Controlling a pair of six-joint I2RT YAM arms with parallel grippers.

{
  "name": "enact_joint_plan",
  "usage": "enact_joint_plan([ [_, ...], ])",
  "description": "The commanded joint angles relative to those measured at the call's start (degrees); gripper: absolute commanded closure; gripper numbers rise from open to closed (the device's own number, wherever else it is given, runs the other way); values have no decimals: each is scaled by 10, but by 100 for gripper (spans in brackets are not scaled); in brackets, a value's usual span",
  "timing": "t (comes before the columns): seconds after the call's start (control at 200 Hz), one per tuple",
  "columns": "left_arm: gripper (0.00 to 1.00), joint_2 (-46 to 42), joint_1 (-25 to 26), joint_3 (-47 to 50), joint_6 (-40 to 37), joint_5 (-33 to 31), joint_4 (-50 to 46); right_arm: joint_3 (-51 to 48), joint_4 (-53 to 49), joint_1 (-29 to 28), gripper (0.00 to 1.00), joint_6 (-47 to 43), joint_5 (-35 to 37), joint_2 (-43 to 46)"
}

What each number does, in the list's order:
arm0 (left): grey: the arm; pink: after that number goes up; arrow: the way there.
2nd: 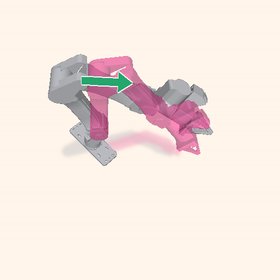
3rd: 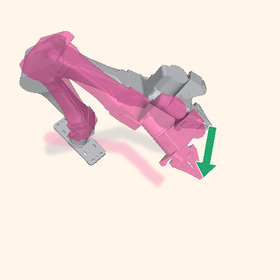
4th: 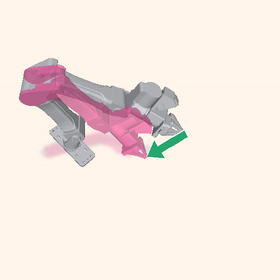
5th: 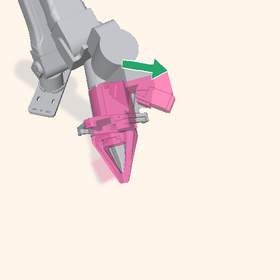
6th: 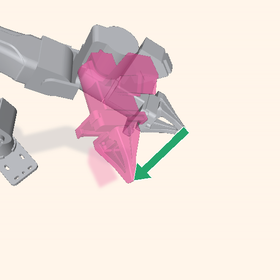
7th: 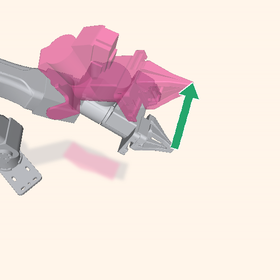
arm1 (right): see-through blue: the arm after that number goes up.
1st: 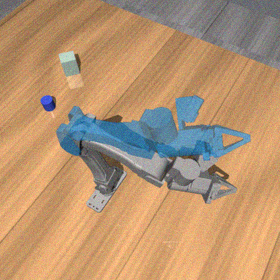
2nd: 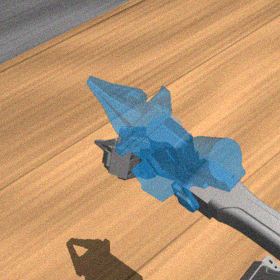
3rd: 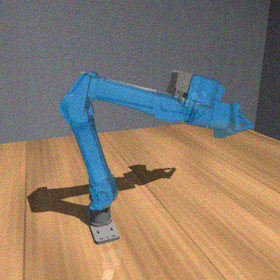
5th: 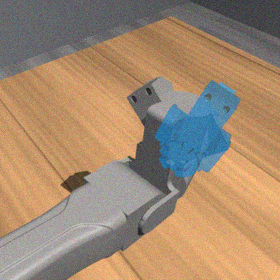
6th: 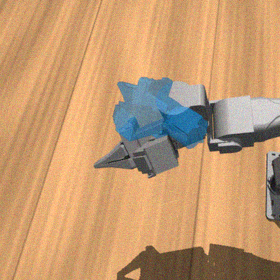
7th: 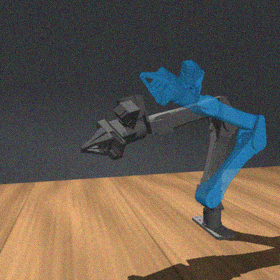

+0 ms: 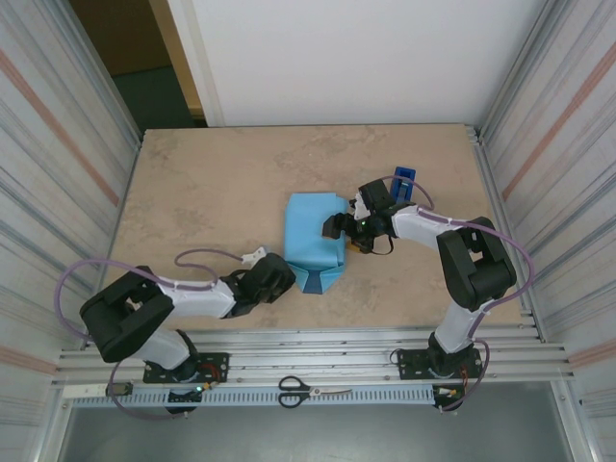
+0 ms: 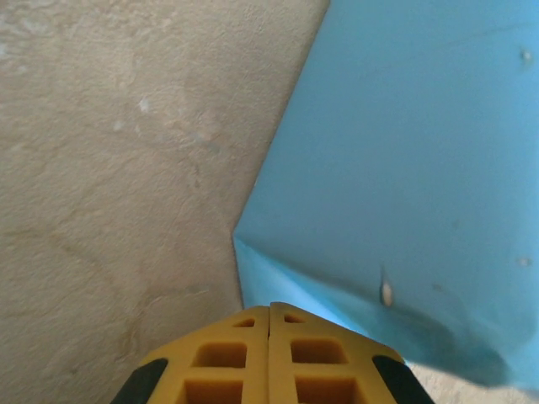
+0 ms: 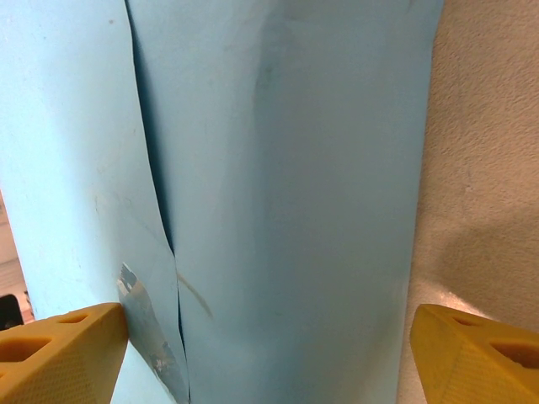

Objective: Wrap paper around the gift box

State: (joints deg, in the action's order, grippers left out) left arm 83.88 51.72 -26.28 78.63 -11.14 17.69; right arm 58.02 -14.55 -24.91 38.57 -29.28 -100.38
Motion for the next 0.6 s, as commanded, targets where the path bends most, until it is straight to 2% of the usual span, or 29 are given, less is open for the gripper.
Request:
enact_joint_plan([
  [0.0,100,9,-7,-34,-7,3,-10,-11,-78,-13,14,-6,35,-24],
  [0.281,100,46,-19,-40,-8,15,-16,-10,-81,-13,14,-7,32,-23],
  [0.591,100,44,-2,-37,5,23,-56,-13,-80,-12,14,-6,35,-20],
])
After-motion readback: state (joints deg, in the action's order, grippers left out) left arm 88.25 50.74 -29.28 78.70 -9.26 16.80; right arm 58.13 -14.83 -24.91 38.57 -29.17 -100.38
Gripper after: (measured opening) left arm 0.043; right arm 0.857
